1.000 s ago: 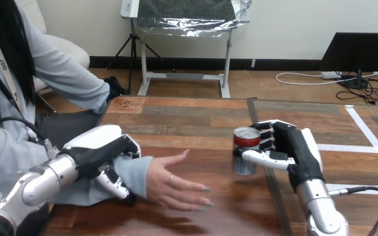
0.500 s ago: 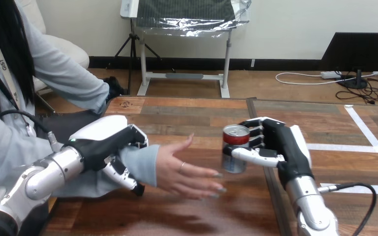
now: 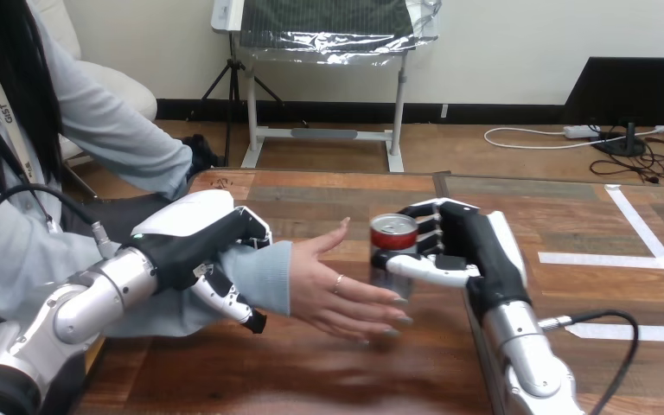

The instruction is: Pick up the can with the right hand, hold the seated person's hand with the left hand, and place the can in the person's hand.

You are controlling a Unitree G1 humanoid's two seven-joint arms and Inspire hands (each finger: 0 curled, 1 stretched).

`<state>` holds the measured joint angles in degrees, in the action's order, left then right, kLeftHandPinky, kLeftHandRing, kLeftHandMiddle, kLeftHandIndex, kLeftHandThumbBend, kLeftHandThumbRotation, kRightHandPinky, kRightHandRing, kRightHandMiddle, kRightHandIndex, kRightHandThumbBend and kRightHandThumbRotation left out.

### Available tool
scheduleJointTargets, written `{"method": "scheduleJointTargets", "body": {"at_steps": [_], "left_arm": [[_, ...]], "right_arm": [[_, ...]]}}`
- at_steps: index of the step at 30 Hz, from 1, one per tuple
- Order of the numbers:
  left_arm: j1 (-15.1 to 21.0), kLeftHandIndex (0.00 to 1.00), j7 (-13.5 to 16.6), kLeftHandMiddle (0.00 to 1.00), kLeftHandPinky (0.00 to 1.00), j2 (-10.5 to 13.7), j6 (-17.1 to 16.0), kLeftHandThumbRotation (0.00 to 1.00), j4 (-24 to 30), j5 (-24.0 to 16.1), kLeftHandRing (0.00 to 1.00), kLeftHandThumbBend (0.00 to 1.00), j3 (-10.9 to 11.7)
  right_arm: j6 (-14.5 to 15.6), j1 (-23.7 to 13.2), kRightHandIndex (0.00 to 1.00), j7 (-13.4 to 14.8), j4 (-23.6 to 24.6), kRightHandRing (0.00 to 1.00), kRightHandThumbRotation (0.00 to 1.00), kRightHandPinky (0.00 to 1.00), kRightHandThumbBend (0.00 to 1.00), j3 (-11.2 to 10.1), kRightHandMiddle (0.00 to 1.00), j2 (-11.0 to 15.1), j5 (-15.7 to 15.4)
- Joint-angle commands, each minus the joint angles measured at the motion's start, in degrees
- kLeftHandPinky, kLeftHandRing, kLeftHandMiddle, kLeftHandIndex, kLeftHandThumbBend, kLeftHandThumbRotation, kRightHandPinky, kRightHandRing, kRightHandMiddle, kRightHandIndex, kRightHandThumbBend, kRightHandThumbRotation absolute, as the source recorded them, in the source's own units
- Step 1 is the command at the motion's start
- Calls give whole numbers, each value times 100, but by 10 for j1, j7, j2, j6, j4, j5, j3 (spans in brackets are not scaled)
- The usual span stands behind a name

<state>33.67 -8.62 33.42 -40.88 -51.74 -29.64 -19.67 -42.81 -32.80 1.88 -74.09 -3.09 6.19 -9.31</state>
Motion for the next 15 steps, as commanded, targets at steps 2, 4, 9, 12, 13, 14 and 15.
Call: {"method": "scheduleJointTargets", "body": {"at_steps": [2, 4, 9, 12, 13, 14, 15], "left_arm": [[50, 40, 11, 37, 25, -17, -9, 0, 40, 21, 30, 87, 22], [50, 40, 10, 37, 25, -18, -8, 0, 42, 22, 30, 87, 22], [51, 39, 17, 37, 24, -22, -12, 0, 39, 22, 30, 88, 23], [52, 39, 13, 37, 24, -23, -9, 0, 40, 23, 30, 88, 23], [52, 39, 12, 37, 24, -24, -9, 0, 39, 24, 30, 88, 23], [52, 39, 12, 37, 24, -25, -9, 0, 39, 25, 30, 87, 23], [53, 39, 11, 37, 24, -25, -9, 0, 38, 25, 30, 87, 23]], "right_arm": [[-31, -55, 53, 5, 19, 41, 0, 36, 77, 3, 48, -9, 1], [-32, -55, 53, 4, 20, 41, 0, 36, 77, 5, 48, -12, 1], [-33, -54, 53, 9, 21, 42, 0, 37, 76, 9, 49, -18, -2], [-37, -53, 53, 5, 22, 42, 0, 37, 76, 9, 49, -23, -1], [-37, -53, 53, 6, 23, 42, 0, 37, 76, 10, 49, -26, 0], [-37, -52, 53, 6, 24, 42, 0, 37, 76, 10, 49, -29, 0], [-37, -52, 53, 6, 24, 42, 0, 37, 76, 11, 49, -30, 1]]}}
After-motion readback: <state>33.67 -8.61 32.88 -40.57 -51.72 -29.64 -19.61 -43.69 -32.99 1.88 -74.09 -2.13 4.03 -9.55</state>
